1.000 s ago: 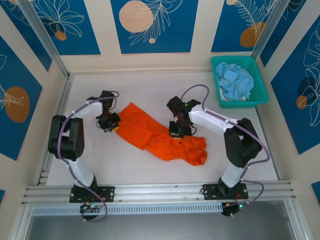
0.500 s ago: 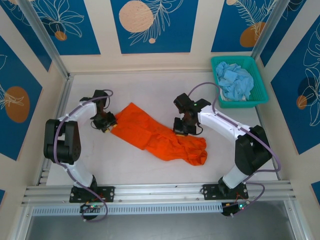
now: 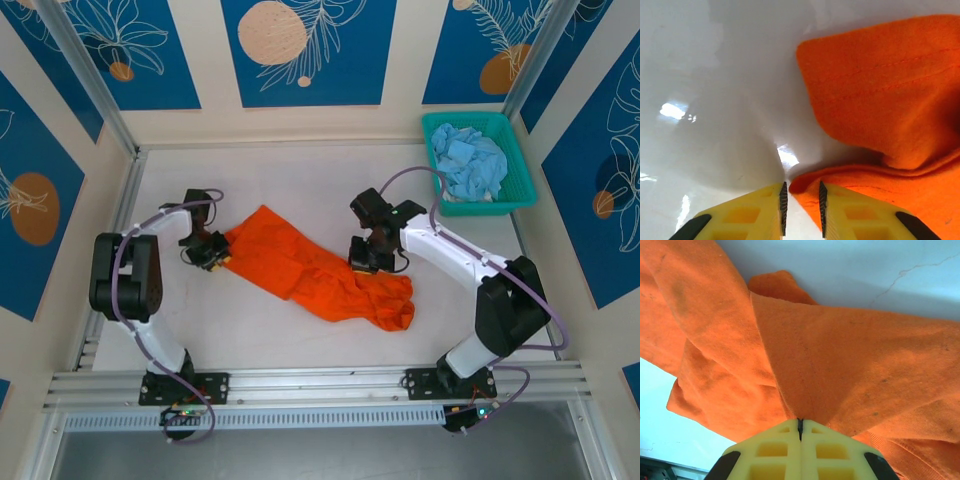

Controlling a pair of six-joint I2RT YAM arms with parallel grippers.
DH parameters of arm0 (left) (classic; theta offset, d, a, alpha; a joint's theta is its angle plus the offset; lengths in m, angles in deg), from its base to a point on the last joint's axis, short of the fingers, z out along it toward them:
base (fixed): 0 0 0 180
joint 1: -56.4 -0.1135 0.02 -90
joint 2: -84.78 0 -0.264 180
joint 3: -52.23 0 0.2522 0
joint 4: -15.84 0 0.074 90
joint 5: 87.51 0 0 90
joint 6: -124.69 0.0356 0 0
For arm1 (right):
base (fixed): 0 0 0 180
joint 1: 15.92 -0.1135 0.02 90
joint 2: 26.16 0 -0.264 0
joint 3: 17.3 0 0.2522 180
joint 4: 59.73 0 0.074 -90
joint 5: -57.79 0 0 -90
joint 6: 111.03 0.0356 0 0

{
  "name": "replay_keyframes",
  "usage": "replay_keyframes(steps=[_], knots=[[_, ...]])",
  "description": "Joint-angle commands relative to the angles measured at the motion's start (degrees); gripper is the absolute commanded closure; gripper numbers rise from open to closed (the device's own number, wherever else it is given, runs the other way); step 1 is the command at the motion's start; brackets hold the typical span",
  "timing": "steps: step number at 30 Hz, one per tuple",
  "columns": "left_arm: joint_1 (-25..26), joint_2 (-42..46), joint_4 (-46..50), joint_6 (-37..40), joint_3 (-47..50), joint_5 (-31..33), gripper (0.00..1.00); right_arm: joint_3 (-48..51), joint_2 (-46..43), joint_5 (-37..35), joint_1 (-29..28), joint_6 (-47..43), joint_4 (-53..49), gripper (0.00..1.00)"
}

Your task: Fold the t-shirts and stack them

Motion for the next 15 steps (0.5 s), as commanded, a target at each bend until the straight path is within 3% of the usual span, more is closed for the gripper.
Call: replay_keyframes(steps=[1, 3, 7, 15], knots=[[-0.33, -2.07, -0.97, 0.6, -0.6, -1.68, 0.76, 0.0, -1.37, 1.16, 0.24, 0.57, -1.34, 1.0], [-0.37, -3.15, -1.03, 0.86, -1.21, -1.45, 0.77, -0.39, -1.3, 1.17, 0.34, 0.35, -1.51, 1.0], [-0.38, -4.55, -0.57, 1.21, -1.75, -1.56, 1.0, -1.75, -1.59, 1.17, 0.81, 0.17, -2.46, 1.0], [-0.23, 9.04, 3.91, -0.73, -7.41, -3.05, 1.0, -9.16, -9.57, 2.88, 8.63, 0.99, -2.22, 1.0]])
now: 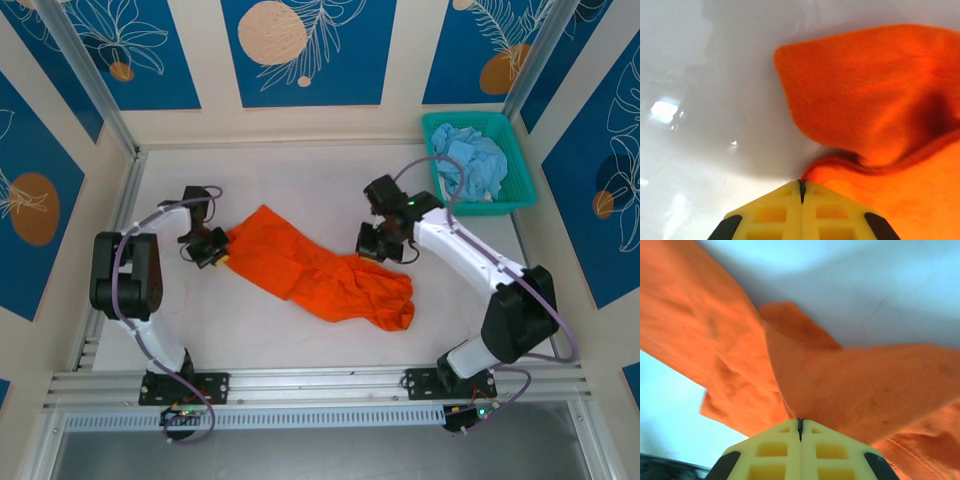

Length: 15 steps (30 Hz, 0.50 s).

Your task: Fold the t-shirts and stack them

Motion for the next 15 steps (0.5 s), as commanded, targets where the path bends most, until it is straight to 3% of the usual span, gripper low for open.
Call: replay_keyframes(steps=[1, 5, 10, 15], knots=[[-0.06, 10.43, 3.38, -1.22, -7.45, -0.47, 1.0, -5.32, -6.68, 2.52, 4.91, 1.32, 0.51, 1.0], [0.05, 14.8, 7.25, -1.45, -19.4, 1.39, 1.0, -9.36, -10.36, 5.05, 13.74, 4.36, 4.3, 1.0], [0.29, 18.78, 2.74, -5.84, -26.28, -1.36, 1.0, -18.08, -9.74, 6.45, 21.57, 5.47, 5.03, 1.0], [1.04, 23.06, 1.5, -7.2, -26.99, 0.49, 1.0, -25.47, -5.08, 9.42, 23.87, 3.97, 1.13, 1.0]])
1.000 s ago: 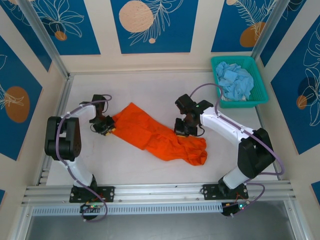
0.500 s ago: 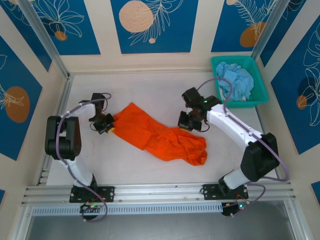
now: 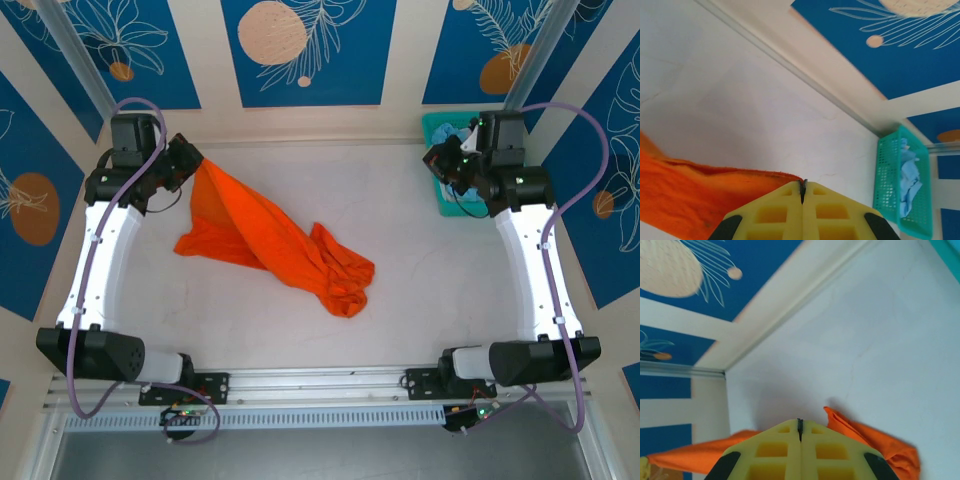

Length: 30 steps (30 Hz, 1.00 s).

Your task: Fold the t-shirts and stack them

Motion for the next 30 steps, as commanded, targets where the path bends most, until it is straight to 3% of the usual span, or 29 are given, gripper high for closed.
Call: replay_keyframes(steps=[1, 3, 7, 11, 16, 26, 28, 30], knots=[[0.85, 2.39, -1.2, -3.0, 2.75, 0.13, 1.0, -2.39, 3.31, 5.26, -0.38, -0.21, -4.32, 1.0], [1.4, 4.59, -3.05, -4.66, 6.78, 0.49, 1.0, 0.4, 3.76, 7.24, -2.63, 0.21, -5.12, 0.96], [2.45, 7.04, -4.44, -5.94, 11.68, 1.71, 1.0, 12.47, 3.15, 8.11, -11.96, 0.84, -4.65, 0.64], [3.0, 7.4, -2.76, -6.21, 12.11, 2.86, 1.0, 22.13, 5.59, 5.68, -20.68, 2.2, -5.11, 0.52], [4.06, 6.81, -1.41, -6.87, 12.13, 3.27, 1.0, 25.3, 12.65, 4.8, -27.05, 2.38, -4.05, 0.48], [5.82, 7.37, 0.9, -7.37, 12.22, 4.48, 1.0, 18.22, 27.58, 1.68, -34.26, 0.88, -3.64, 0.49], [5.88, 7.55, 1.37, -7.62, 12.22, 4.48, 1.0, 17.18, 29.87, 1.77, -34.76, 0.32, -2.85, 0.51], [5.86, 7.68, 1.9, -7.65, 12.09, 4.48, 1.0, 15.87, 32.67, 1.21, -34.59, -0.4, -3.11, 0.61]])
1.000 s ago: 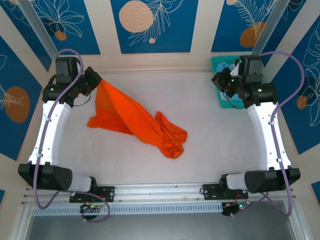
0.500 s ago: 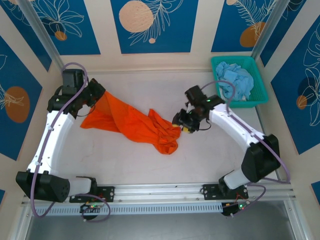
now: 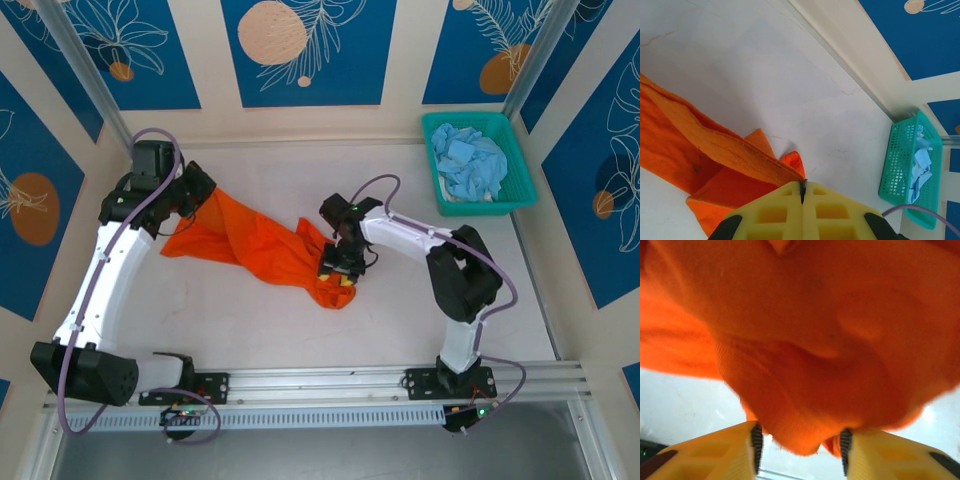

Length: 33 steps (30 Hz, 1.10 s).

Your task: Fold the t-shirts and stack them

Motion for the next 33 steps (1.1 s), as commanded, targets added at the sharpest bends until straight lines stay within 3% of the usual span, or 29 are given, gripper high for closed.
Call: replay_keyframes(steps=[1, 3, 5, 14, 23, 28, 33], knots=[[0.65, 1.7, 2.07, -0.47, -0.02, 0.98, 1.0, -2.85, 3.72, -0.26, 0.08, -1.31, -0.53, 0.72], [0.6, 1.72, 3.59, 0.03, -1.45, 1.91, 1.0, -4.21, 4.58, -0.43, 1.26, -1.84, -1.79, 0.93], [0.58, 1.8, 5.35, 0.87, -3.9, 3.1, 1.0, -4.01, 1.97, -0.52, 2.65, -2.11, -0.92, 1.0], [0.59, 3.89, 6.18, 0.91, -13.53, 7.23, 1.0, -4.47, -17.63, 5.87, 15.76, -0.45, 2.52, 1.0], [0.42, 7.4, 0.6, 2.39, -24.46, 16.3, 1.0, -3.16, -34.29, 10.42, 31.11, 4.18, 7.19, 1.0], [0.38, 7.98, -1.52, 3.84, -28.86, 19.75, 1.0, -2.94, -37.32, 9.22, 32.41, 3.28, 8.15, 1.0], [0.47, 6.14, 1.03, 2.68, -30.93, 19.27, 1.0, -1.02, -39.27, 8.11, 33.25, 2.65, 6.53, 1.0]])
